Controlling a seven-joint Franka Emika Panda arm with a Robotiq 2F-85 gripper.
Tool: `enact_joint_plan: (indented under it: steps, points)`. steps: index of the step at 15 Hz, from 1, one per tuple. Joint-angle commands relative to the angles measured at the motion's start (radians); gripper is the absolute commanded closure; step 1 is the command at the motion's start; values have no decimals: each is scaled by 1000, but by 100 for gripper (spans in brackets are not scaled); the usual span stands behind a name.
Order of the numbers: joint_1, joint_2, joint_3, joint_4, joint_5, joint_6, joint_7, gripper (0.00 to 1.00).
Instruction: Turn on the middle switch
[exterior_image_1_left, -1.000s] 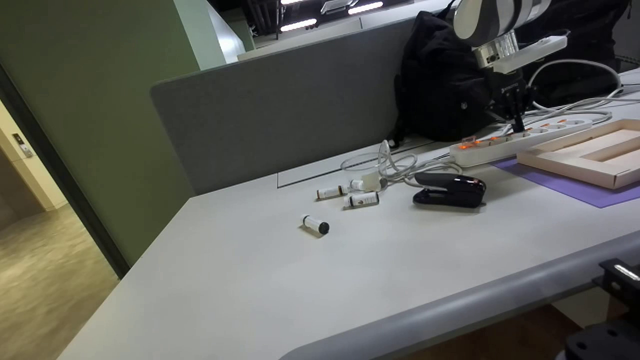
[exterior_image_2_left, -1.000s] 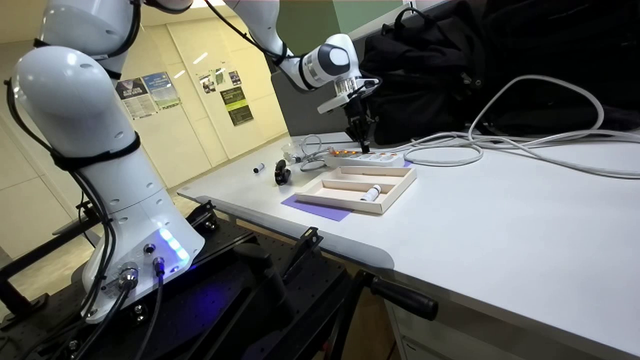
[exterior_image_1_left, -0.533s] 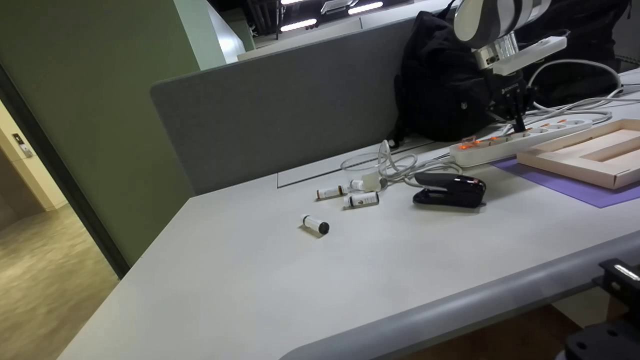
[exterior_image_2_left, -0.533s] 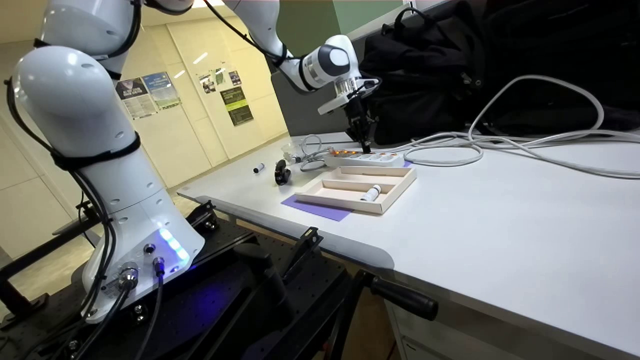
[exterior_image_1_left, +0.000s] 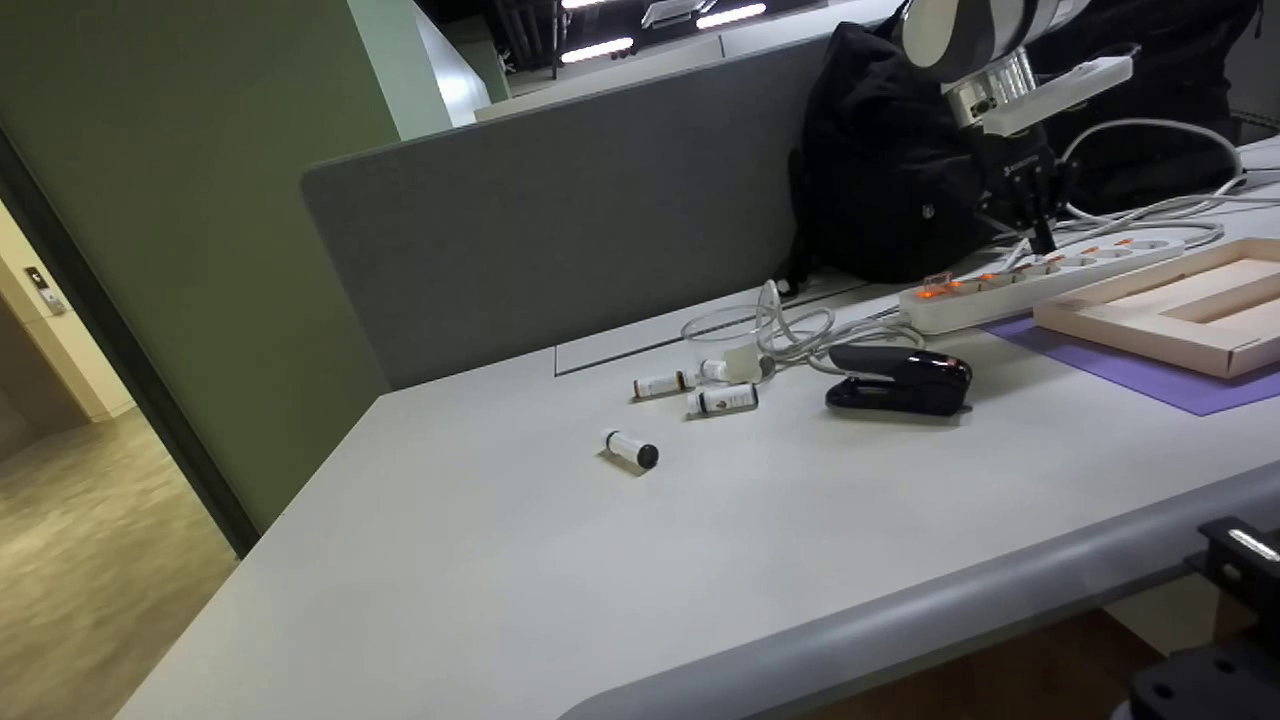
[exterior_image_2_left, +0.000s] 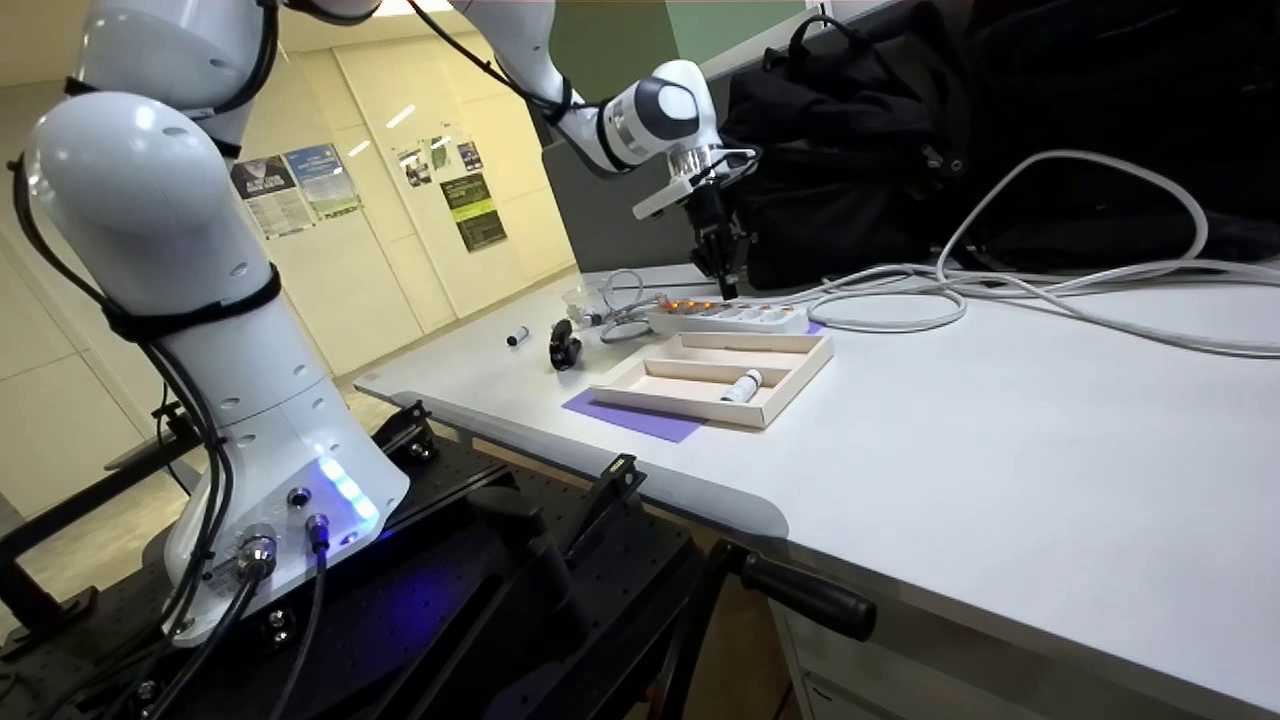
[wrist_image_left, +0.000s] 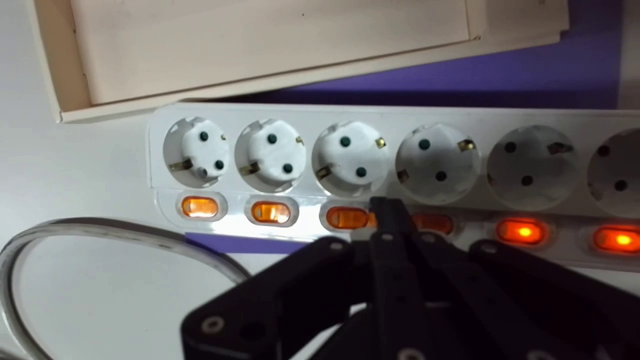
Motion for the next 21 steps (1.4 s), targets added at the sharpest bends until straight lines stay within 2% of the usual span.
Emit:
enact_joint_plan:
  steps: [1, 9, 21]
  points:
    - [3, -7, 1, 2, -6, -5, 35, 100]
    - [0, 8, 18, 10, 3, 42, 23, 100]
    - [0, 48, 5, 19, -4, 39, 35, 100]
